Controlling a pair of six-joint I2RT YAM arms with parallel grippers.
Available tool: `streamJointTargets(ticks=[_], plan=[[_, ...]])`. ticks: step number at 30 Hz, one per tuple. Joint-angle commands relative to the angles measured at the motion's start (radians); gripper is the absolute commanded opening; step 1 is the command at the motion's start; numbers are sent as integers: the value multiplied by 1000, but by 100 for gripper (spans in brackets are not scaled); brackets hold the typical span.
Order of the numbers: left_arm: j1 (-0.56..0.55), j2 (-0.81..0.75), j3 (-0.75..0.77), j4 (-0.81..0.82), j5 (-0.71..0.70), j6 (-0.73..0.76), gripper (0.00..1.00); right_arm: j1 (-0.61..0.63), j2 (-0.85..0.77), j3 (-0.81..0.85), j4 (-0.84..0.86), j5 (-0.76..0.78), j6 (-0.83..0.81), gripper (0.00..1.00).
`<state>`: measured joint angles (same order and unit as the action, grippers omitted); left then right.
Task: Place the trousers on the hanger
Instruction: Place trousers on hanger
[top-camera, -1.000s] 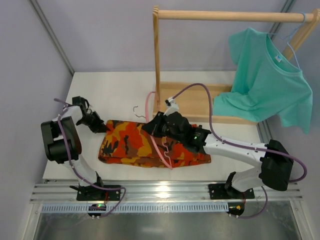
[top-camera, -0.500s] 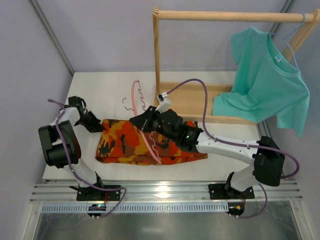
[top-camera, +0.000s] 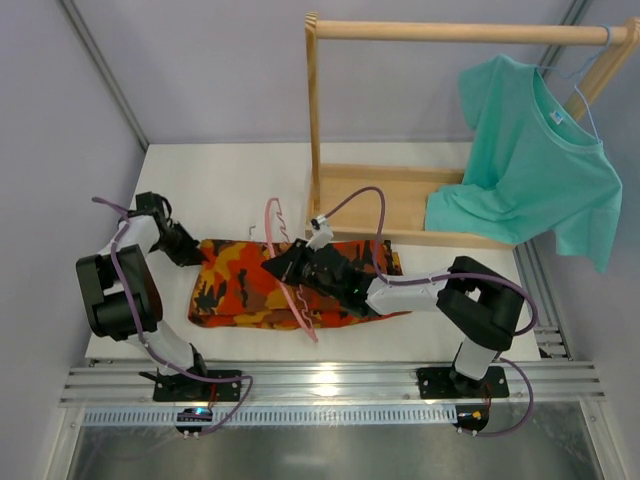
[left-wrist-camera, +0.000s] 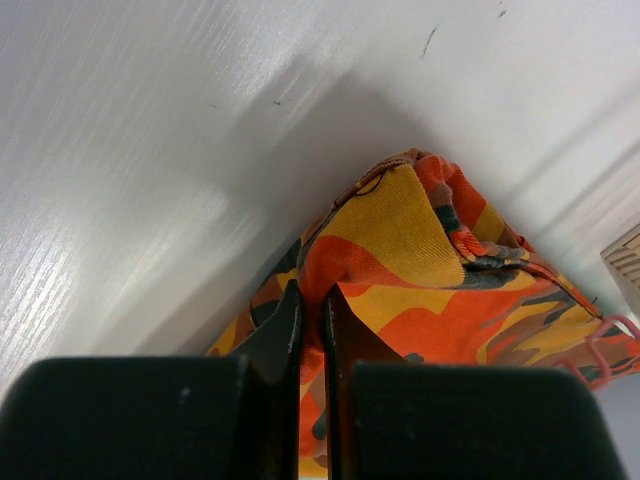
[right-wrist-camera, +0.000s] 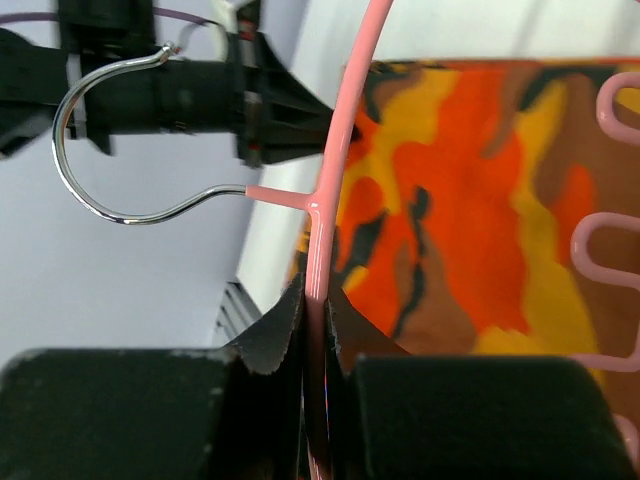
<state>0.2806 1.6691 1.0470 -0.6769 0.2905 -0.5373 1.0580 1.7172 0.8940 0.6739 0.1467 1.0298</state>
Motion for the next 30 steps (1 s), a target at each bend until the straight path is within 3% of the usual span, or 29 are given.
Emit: streamJointTargets(ticks=[1, 6, 13, 20, 26, 30], plan=[[3, -48, 11, 5, -28, 22, 0, -16, -14, -76, 156, 65, 19, 5], [2, -60, 18, 4, -14, 17, 0, -29, -86, -188, 92, 134, -20, 14], [3, -63, 22, -3, -17, 23, 0, -70, -154, -312, 139, 140, -1, 15], [3, -69, 16, -10, -25, 34, 0, -89, -165, -339, 99, 148, -16, 22], [2, -89, 16, -23, -33, 40, 1, -89, -220, -297, -100, 221, -71, 27], [2, -101, 25, -32, -13, 34, 0, -85, -263, -268, -221, 267, -102, 25]])
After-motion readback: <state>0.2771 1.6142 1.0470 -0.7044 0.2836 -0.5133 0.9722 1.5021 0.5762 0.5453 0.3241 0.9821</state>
